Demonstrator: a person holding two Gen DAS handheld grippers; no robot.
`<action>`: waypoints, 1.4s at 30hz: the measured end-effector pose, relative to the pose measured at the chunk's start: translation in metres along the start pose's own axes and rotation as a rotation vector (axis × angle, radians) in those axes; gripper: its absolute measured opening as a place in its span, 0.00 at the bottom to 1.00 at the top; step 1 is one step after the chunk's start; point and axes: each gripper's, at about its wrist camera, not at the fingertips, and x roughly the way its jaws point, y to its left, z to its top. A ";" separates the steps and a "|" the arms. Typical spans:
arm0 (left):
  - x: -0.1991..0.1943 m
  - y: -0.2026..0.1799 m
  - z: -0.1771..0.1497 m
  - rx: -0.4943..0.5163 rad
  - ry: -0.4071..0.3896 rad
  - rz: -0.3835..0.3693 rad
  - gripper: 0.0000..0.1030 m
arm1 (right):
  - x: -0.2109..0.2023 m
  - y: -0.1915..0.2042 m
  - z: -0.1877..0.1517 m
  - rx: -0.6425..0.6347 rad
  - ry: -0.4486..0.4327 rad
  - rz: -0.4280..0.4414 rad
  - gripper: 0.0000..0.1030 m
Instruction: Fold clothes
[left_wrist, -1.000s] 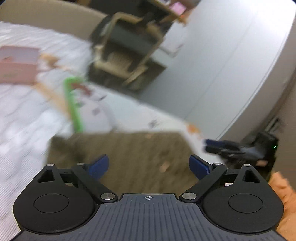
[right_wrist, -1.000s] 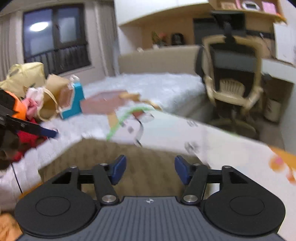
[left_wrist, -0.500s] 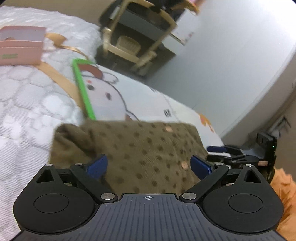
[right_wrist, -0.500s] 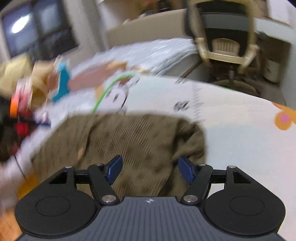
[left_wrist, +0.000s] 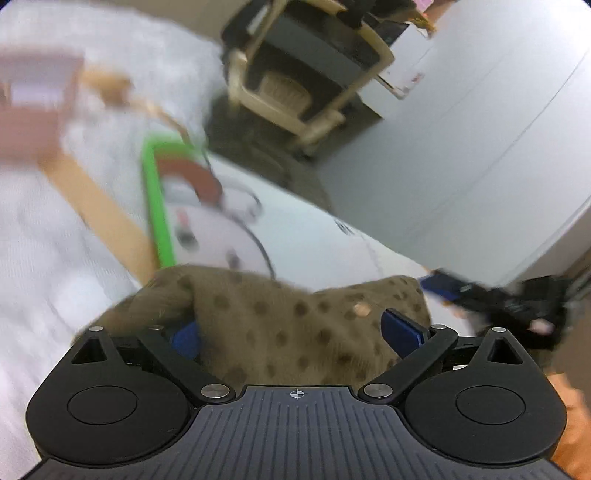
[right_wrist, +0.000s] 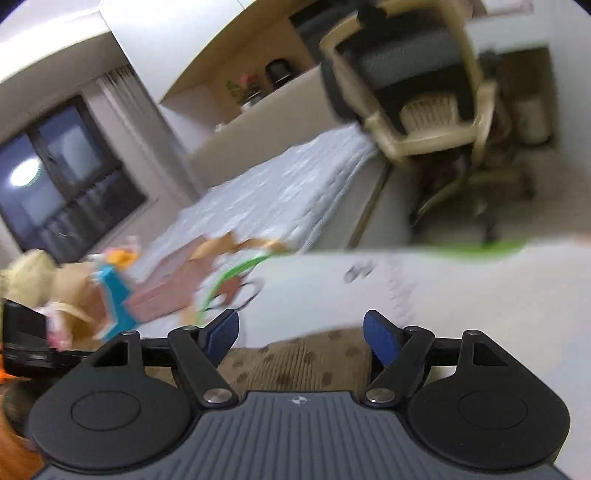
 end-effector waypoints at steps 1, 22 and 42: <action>-0.003 -0.003 0.004 0.028 -0.019 0.018 0.97 | -0.004 0.001 0.004 -0.031 -0.006 -0.037 0.74; 0.041 -0.043 -0.018 0.169 -0.106 0.007 0.99 | 0.022 0.089 -0.077 -0.582 0.109 -0.171 0.69; 0.050 -0.054 -0.045 0.254 -0.117 0.148 1.00 | 0.009 0.095 -0.122 -0.476 0.148 -0.118 0.81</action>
